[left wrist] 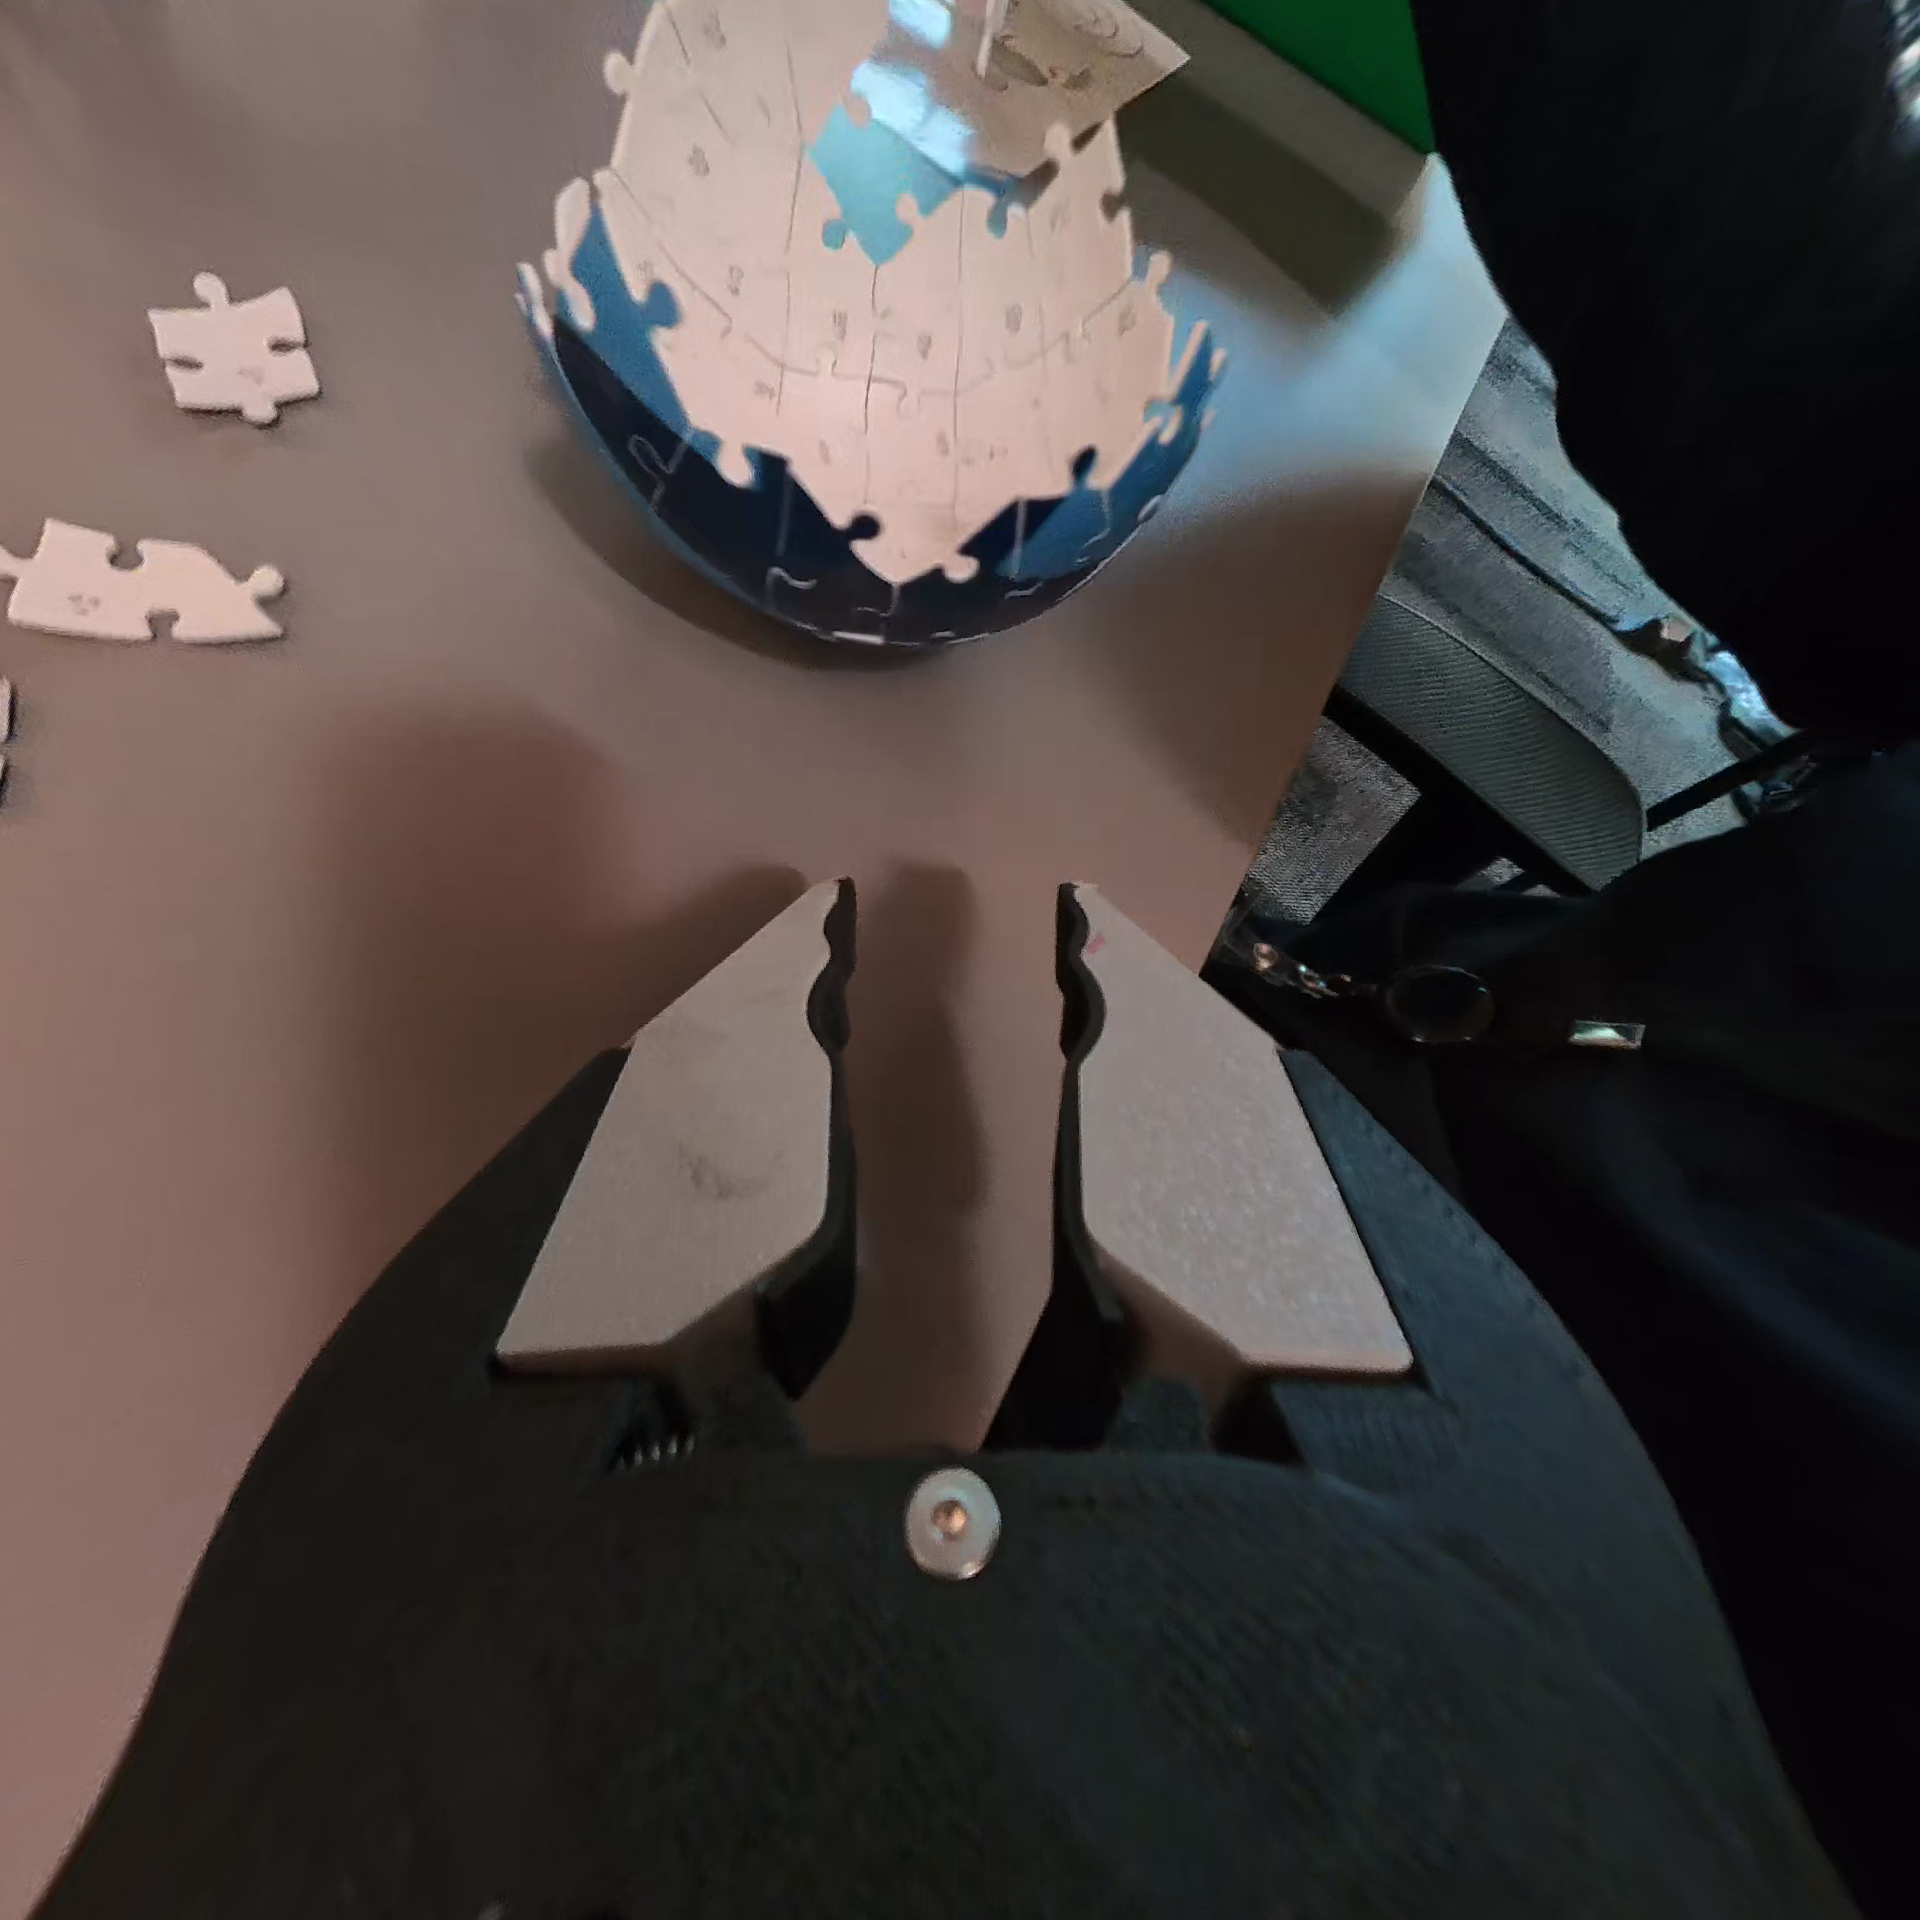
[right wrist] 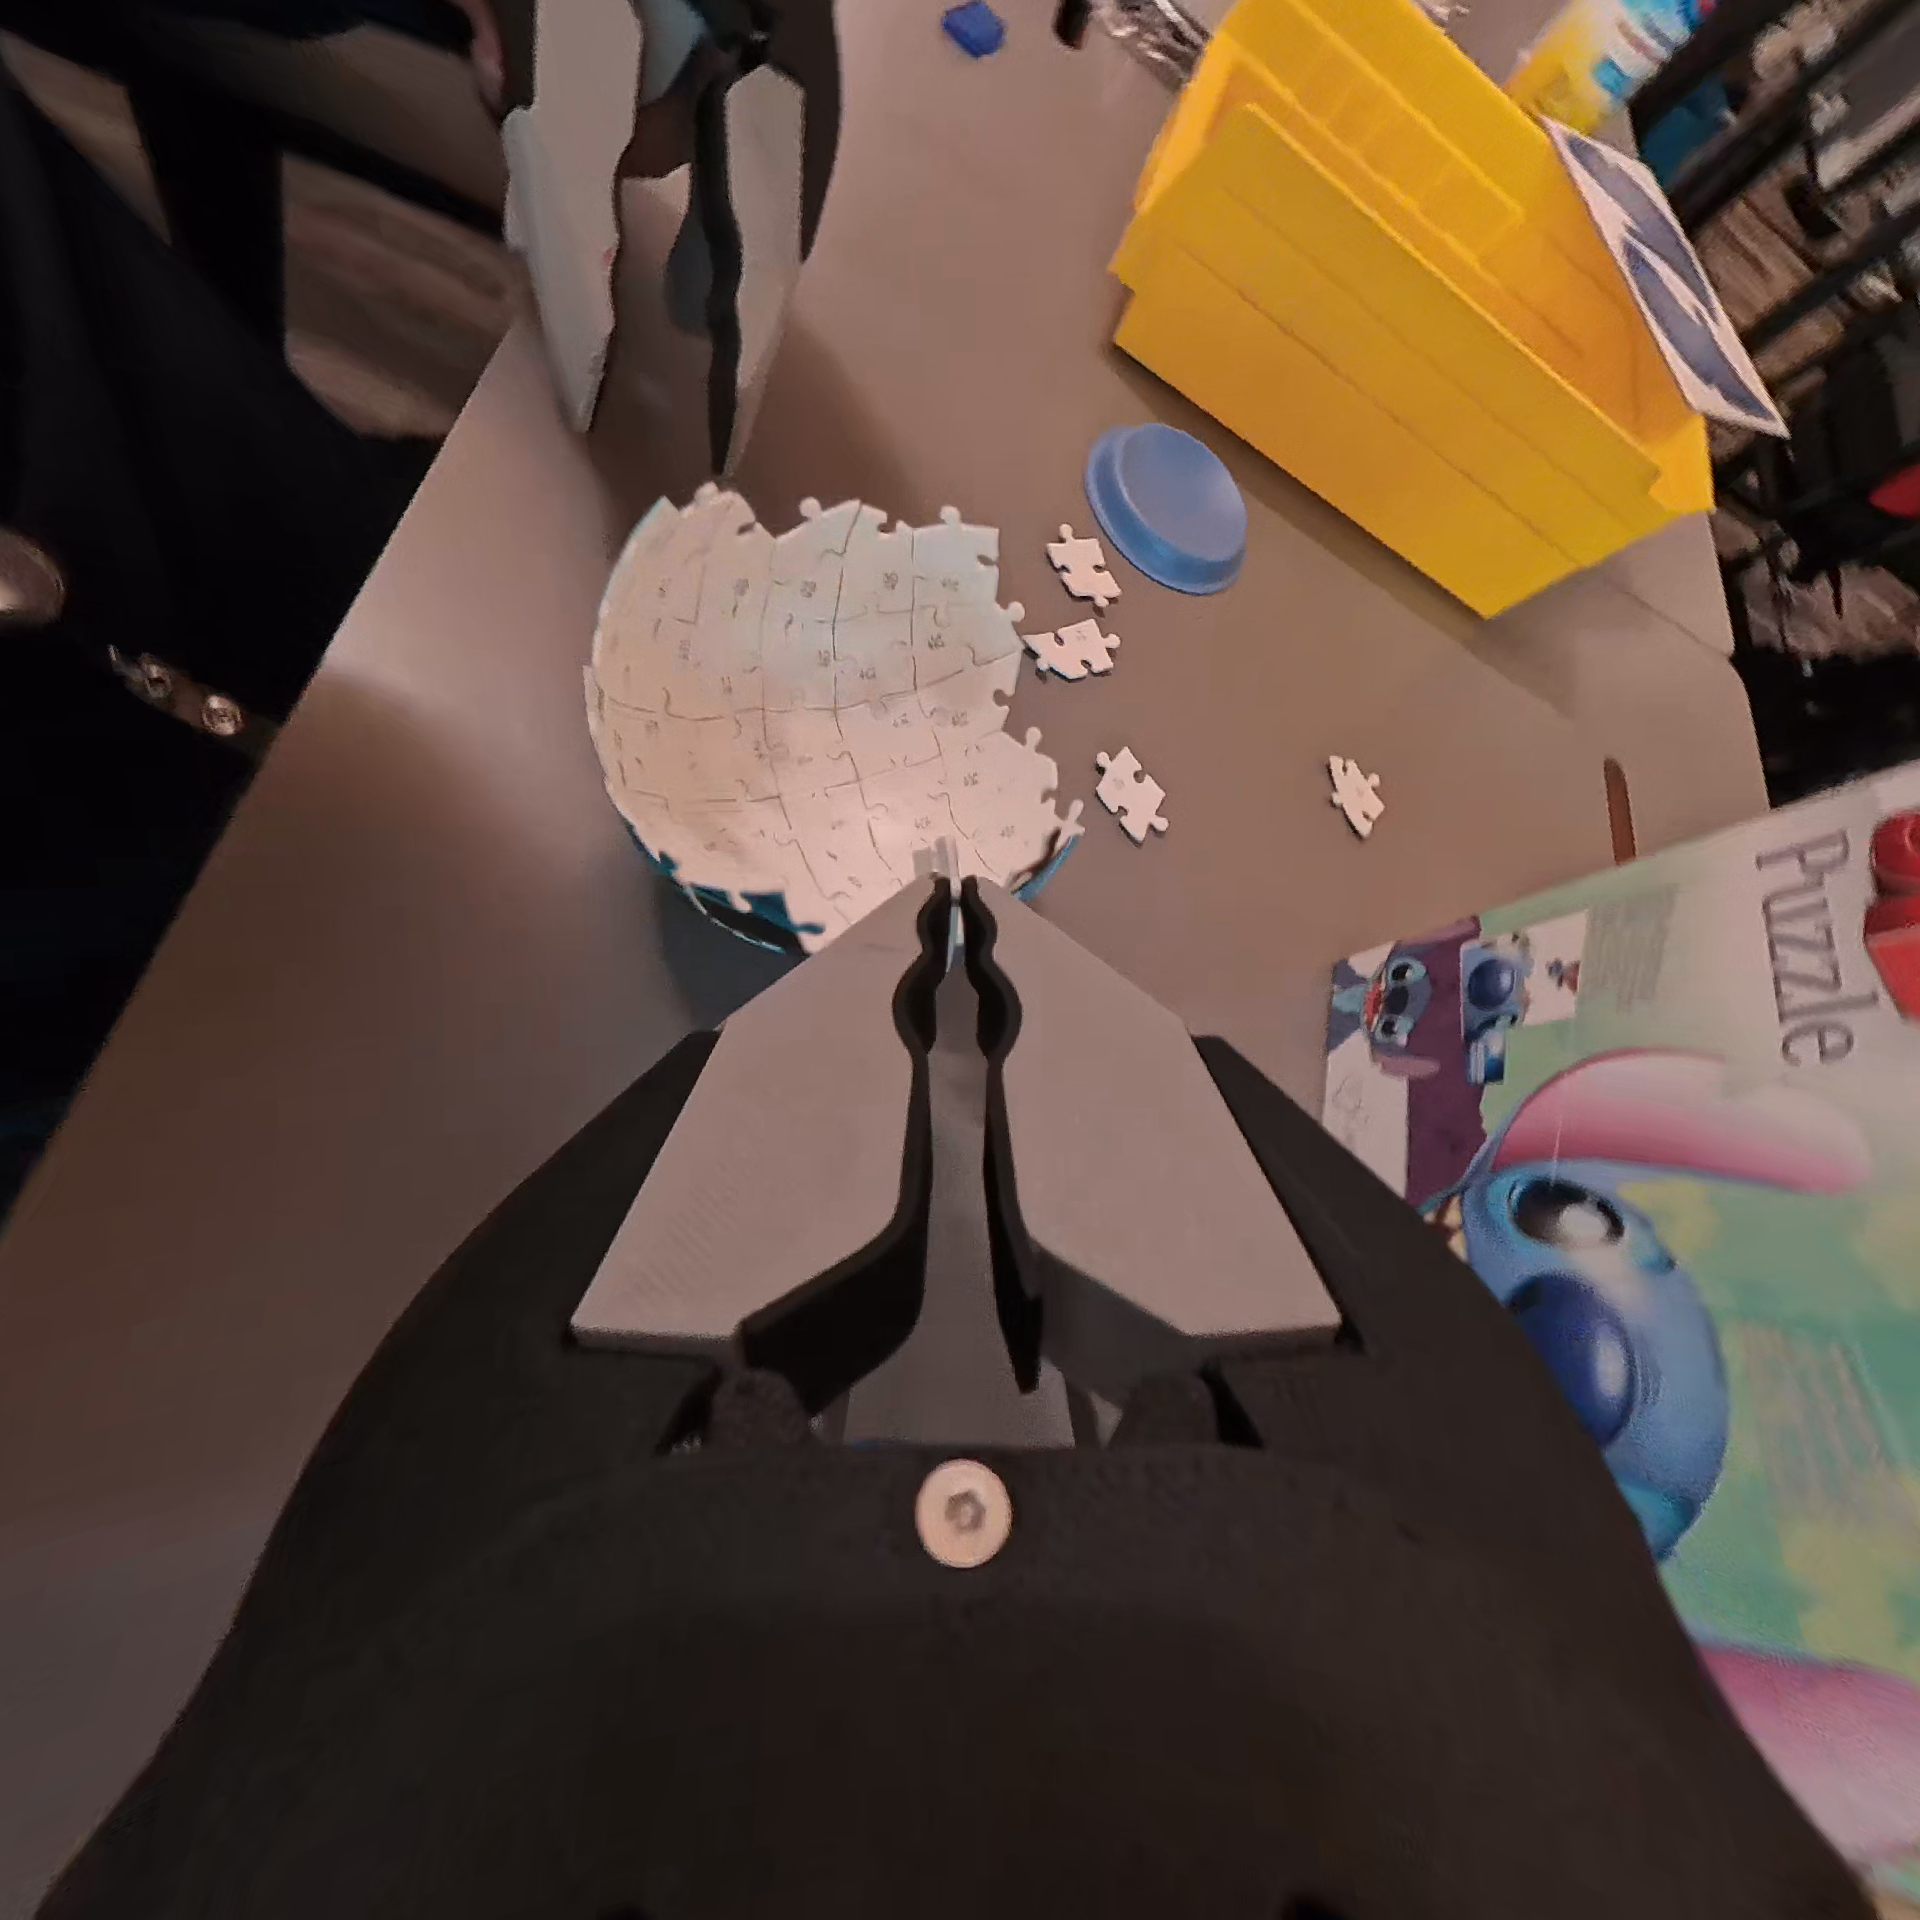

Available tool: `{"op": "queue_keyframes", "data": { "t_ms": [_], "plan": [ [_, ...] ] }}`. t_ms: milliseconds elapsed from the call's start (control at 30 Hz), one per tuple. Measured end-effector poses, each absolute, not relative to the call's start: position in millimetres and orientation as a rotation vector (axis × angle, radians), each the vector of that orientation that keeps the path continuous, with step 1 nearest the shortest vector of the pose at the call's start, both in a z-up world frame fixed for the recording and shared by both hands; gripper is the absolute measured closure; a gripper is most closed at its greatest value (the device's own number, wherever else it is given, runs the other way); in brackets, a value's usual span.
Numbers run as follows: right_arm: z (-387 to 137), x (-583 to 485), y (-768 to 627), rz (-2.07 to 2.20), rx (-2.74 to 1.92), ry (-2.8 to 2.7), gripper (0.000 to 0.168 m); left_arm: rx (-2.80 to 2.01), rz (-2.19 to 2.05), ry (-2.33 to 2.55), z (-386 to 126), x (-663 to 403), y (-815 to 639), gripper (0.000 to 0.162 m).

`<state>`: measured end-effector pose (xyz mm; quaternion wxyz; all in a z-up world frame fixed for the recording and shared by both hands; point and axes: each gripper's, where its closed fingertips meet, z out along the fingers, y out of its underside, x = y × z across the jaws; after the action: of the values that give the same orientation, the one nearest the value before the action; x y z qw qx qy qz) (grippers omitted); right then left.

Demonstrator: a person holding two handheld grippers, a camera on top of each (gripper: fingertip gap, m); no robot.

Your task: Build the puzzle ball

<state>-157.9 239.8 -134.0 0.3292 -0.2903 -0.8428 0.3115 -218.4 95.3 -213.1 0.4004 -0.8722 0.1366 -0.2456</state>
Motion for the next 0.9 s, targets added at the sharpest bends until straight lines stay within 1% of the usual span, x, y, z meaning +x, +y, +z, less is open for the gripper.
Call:
{"op": "queue_keyframes", "data": {
  "t_ms": [167,433,600,900],
  "plan": [
    [-133,-138,243,0.919,-1.134,-1.971,0.168,-2.189,-0.618,0.403,-205,-208,106,0.126],
    [-132,-105,234,1.217,-1.450,-1.524,0.168,-2.201,-0.599,0.474,-209,-195,116,0.126],
    [-143,-93,223,1.331,-1.535,-1.372,0.168,-2.209,-0.606,0.467,-212,-196,117,0.126],
    [-147,-95,198,1.249,-1.505,-1.373,0.168,-2.226,-0.592,0.483,-213,-198,132,0.126]
  ]
}}
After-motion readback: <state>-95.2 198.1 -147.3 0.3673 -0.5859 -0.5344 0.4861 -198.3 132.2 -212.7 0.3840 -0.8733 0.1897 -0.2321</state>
